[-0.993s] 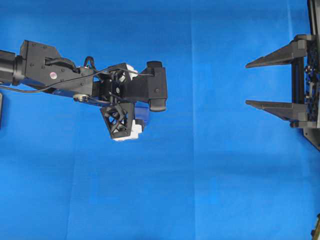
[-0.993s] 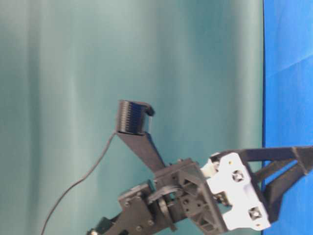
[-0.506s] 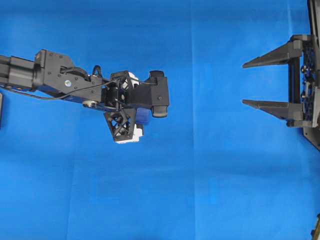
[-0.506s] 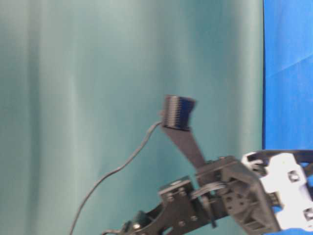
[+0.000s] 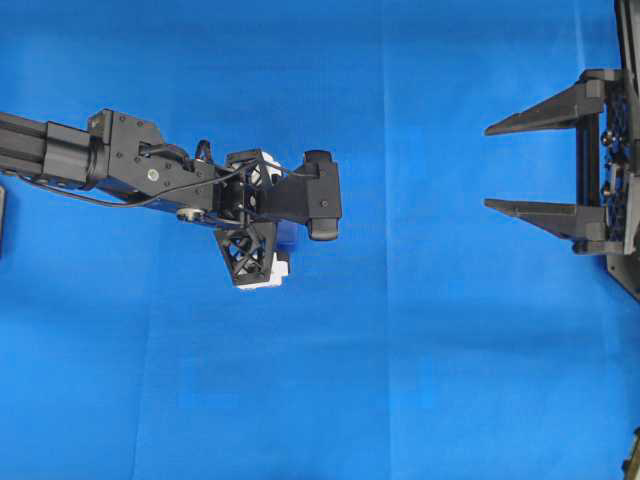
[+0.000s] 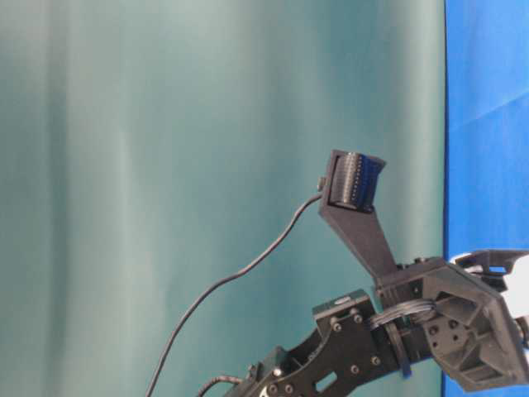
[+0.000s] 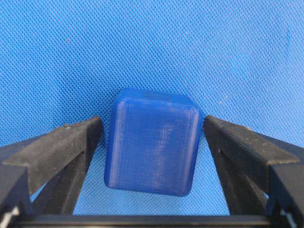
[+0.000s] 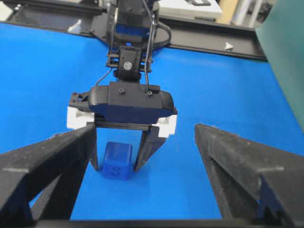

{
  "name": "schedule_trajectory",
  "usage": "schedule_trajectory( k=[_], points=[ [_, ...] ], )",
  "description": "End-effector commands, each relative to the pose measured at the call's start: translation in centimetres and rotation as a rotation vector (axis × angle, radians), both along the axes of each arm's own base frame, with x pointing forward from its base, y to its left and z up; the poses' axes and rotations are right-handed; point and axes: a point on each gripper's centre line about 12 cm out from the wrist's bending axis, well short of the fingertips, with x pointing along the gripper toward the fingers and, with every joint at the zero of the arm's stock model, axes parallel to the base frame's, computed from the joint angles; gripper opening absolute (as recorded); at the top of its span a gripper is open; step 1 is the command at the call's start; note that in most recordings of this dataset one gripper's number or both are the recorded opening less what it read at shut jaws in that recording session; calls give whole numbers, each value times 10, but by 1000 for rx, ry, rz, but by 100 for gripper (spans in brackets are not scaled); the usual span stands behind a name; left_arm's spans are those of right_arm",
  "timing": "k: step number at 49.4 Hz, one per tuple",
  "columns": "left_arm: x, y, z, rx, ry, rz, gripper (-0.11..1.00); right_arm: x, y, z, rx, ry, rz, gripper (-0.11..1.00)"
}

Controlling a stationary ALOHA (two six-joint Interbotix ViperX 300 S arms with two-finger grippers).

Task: Handover the blue block to the right arm after grasping it with the left arm, then place it in the designated position.
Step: 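Lower the left gripper around the blue cube and close on it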

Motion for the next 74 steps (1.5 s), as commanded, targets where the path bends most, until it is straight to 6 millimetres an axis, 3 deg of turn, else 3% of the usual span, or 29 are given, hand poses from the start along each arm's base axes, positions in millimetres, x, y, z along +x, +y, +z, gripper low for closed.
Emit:
schedule_trajectory(
  k=[1, 5, 12, 27, 35, 42, 58, 74],
  points=[
    [6, -2, 11, 6, -37, -11, 91, 2, -1, 10, 3, -31, -5, 98],
    [5, -4, 10, 19, -34, -34, 81, 2, -1, 10, 3, -31, -5, 98],
    [6, -5, 11, 32, -37, -61, 46, 2, -1, 10, 3, -31, -5, 98],
    [8, -2, 13, 33, -39, -55, 47, 3, -2, 9, 4, -23, -9, 98],
    [7, -2, 23, 32, -44, -50, 47, 3, -2, 9, 4, -23, -9, 98],
    [4, -2, 45, 31, -47, -46, 47, 3, -2, 9, 4, -25, -9, 98],
    [-8, -1, 120, 35, -96, -43, 47, 4, -2, 9, 4, -23, -9, 98],
    [-12, -3, 178, 41, -110, -53, 47, 4, -2, 10, 5, -23, -9, 98]
  ],
)
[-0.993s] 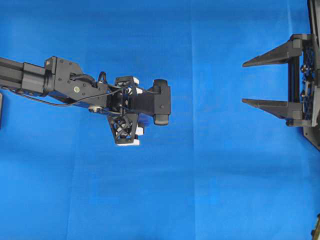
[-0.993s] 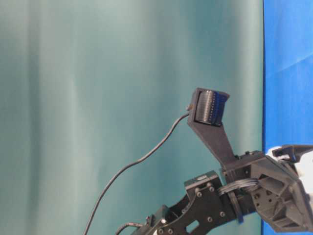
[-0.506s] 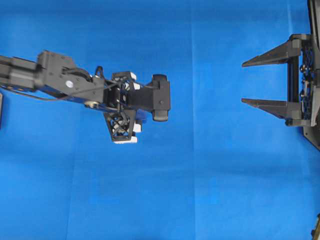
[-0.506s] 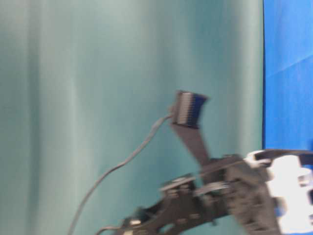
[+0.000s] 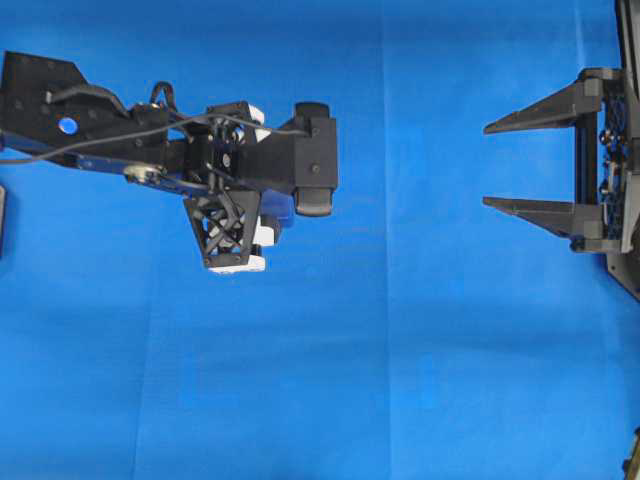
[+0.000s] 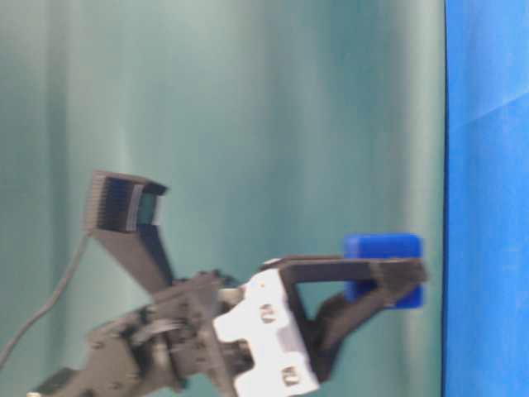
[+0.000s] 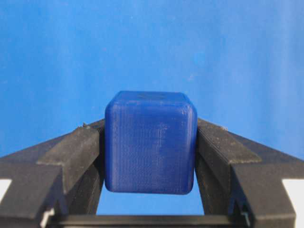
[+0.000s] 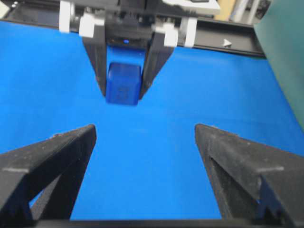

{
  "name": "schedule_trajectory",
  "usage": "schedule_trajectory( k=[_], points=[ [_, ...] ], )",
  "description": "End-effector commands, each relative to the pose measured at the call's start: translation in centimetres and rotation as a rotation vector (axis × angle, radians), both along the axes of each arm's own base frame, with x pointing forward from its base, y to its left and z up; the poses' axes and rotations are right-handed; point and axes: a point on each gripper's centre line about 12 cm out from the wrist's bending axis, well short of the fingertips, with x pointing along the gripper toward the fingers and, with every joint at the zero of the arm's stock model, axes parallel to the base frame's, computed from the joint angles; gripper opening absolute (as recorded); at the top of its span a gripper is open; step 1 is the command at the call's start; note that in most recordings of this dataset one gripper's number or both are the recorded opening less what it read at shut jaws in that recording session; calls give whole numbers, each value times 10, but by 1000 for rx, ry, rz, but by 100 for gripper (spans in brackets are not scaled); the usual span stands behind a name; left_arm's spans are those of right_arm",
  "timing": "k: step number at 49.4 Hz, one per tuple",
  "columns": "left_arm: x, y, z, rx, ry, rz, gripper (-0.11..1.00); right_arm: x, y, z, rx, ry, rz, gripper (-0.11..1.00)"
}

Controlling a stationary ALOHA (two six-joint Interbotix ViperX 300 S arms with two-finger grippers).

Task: Handover the blue block to the right arm after grasping it with the left arm, then place it in the designated position.
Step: 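Lift the blue cube and rotate the left gripper to face right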

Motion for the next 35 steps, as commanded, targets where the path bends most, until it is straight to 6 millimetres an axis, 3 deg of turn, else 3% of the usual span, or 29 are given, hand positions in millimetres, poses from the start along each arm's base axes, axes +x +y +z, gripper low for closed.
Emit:
schedule_trajectory(
  k=[1, 18, 35],
  points=[
    [-1, -2, 40, 3, -78, -5, 47, 3, -1, 11, 3, -29, -2, 98],
    [-16, -1, 93, 3, -118, -2, 47, 3, -1, 11, 3, -29, -2, 98],
    [-20, 0, 99, 4, -123, 3, 46, 3, -1, 11, 3, -31, -2, 98]
  ],
)
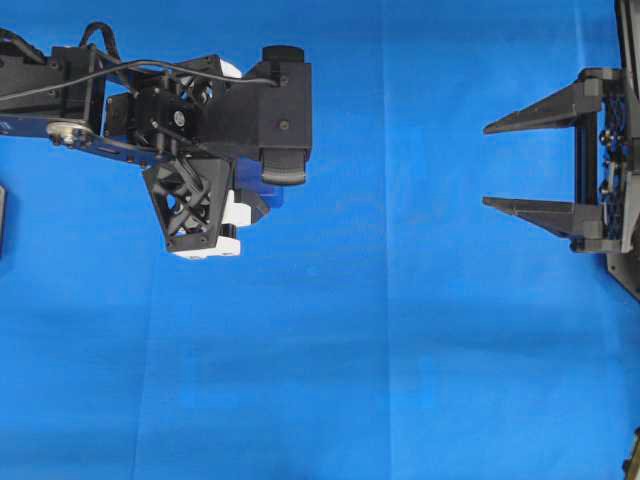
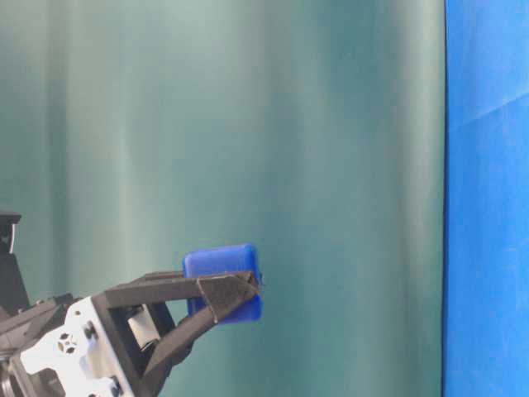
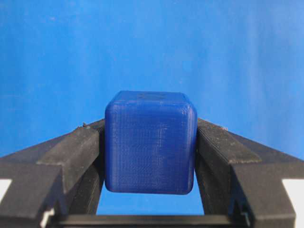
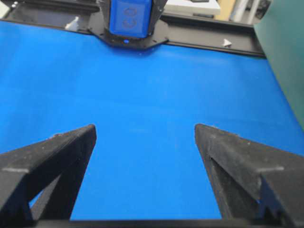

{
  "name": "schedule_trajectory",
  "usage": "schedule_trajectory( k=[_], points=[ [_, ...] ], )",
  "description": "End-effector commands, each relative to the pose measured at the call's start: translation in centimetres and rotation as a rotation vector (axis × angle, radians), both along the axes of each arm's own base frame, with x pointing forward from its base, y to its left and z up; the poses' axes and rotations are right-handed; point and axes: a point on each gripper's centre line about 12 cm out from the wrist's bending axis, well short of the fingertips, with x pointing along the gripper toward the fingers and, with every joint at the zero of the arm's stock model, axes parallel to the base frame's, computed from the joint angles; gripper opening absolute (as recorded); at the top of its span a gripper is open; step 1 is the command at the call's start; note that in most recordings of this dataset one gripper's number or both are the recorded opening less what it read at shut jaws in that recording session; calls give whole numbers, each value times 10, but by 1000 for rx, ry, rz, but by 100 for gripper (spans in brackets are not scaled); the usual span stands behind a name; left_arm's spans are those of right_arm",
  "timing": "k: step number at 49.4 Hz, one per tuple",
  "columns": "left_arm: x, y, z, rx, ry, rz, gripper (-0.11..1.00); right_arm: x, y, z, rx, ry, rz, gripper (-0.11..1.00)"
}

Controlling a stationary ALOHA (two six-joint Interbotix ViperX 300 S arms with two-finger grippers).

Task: Handover the blue block to the right arm after grasping it with the left arm, then place it in the designated position.
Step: 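Lift the blue cube and rotate the left gripper to face right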

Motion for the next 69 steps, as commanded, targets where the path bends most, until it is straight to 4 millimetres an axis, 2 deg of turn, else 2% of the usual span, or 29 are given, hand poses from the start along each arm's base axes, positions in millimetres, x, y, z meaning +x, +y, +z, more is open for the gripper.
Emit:
schedule_trajectory(
  k=[1, 55, 69],
  points=[
    [-2, 1, 20, 4, -55, 3, 46, 3, -1, 11, 3, -32, -4, 98],
    [-3, 2, 19, 4, -60, 5, 47, 3, -1, 11, 3, -32, -4, 98],
    [-7, 1, 19, 2, -118, 5, 47, 3, -1, 12, 3, -32, -4, 98]
  ],
)
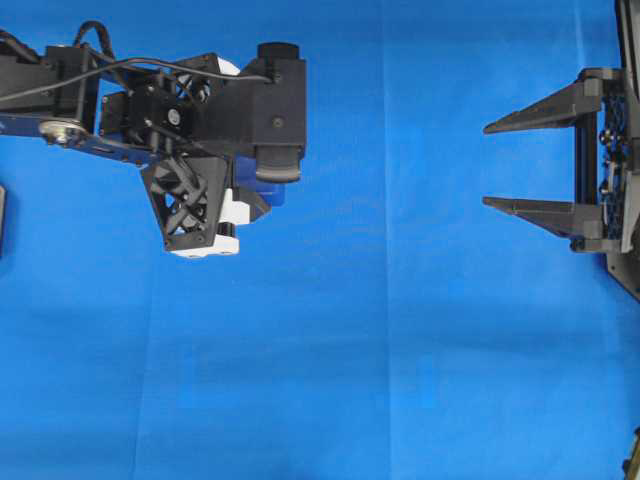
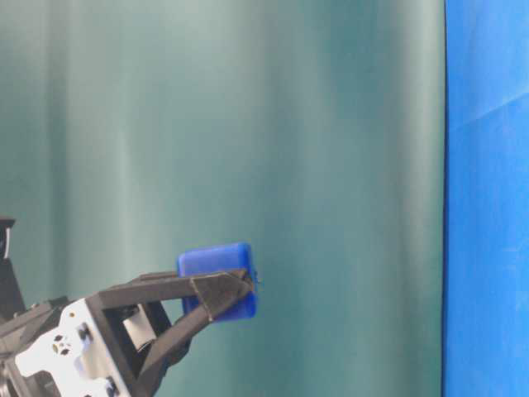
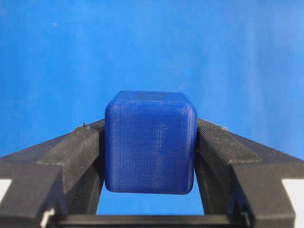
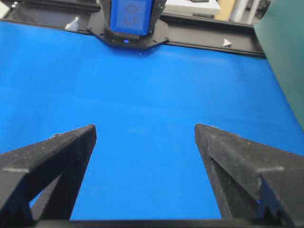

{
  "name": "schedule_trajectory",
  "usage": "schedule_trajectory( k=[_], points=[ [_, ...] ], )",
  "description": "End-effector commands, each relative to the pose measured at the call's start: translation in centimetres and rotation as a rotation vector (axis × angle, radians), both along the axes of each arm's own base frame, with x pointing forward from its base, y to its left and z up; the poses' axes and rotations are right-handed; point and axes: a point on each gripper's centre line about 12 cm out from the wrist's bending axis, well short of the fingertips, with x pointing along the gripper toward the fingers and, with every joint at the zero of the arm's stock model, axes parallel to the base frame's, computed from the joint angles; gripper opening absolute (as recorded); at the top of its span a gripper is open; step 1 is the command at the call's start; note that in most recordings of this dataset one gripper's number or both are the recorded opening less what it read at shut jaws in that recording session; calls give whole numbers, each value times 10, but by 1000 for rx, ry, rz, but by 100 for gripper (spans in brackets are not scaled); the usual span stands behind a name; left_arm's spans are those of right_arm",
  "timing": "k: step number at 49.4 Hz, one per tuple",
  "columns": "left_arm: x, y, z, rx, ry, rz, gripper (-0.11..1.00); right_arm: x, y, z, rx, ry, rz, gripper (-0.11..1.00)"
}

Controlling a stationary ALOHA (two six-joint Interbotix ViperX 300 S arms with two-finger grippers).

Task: Handover the blue block to the right arm after grasping it with the left arm, then place it in the designated position.
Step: 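Lift the blue cube and rotate the left gripper to face right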

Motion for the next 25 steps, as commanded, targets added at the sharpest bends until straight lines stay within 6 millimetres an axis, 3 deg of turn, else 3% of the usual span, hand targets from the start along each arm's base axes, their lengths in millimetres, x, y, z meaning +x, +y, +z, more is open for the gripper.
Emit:
schedule_trajectory(
  k=[1, 25],
  points=[
    [-5, 1, 16, 1, -83, 0, 46, 3, -1, 12, 3, -34, -2, 98],
    [-37, -1, 28, -10, -661, -12, 47, 3, 0, 15, -17, -56, 1, 98]
  ],
)
